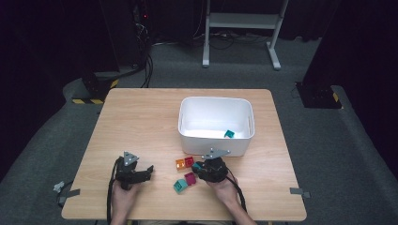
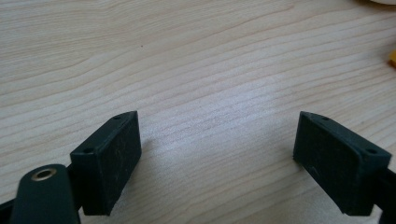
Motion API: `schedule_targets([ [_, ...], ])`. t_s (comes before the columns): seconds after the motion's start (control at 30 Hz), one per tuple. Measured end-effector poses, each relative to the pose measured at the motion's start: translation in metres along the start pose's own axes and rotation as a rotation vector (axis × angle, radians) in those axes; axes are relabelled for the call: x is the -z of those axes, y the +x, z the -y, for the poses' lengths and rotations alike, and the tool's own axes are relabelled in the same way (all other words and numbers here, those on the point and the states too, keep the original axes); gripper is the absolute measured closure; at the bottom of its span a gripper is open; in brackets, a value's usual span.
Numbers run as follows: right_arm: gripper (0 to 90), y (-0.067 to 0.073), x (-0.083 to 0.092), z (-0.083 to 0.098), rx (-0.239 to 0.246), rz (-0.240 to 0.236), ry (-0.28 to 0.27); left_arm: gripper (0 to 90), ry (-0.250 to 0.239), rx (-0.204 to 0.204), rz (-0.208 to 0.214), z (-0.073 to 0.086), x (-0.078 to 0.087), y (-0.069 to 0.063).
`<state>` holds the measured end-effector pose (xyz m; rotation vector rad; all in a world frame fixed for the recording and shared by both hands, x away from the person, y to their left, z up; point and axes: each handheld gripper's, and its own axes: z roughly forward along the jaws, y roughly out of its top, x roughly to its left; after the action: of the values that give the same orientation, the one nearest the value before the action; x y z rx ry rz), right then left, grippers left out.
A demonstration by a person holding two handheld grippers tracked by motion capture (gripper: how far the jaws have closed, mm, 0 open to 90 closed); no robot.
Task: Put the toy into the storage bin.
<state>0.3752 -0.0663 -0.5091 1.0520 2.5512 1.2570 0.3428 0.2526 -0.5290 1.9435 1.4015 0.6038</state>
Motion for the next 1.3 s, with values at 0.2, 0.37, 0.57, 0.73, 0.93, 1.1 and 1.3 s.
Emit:
schedule_targets([
  [0.2,69.4,-0.004,0.004,-0.002,-0.001,-0.003,0.018,15.4,0.003,-0.005,-0.005,0.001,0.001,0.000],
  [0.37,69.5,-0.007,0.015,-0.001,-0.016,0.011,-0.001,15.6,0.002,-0.005,-0.006,0.001,0.001,-0.001],
  [0.57,69.6,-0.011,0.029,0.002,-0.013,0.026,-0.025,15.6,0.002,-0.003,-0.005,0.001,0.001,-0.001],
  [0.73,69.7,-0.014,0.036,0.004,-0.026,0.029,-0.031,15.6,0.004,-0.004,-0.004,0.001,0.001,-0.001],
  [0.93,72.6,-0.014,0.041,0.002,-0.007,0.034,-0.035,15.5,0.003,-0.001,-0.003,0.001,0.001,-0.001],
  [1.1,72.7,-0.013,0.043,0.001,0.005,0.037,-0.028,15.6,0.003,-0.002,-0.003,0.001,0.002,-0.001],
  [1.3,72.7,-0.014,0.047,0.000,0.003,0.023,-0.041,15.5,0.003,-0.002,-0.003,0.001,0.002,-0.001],
])
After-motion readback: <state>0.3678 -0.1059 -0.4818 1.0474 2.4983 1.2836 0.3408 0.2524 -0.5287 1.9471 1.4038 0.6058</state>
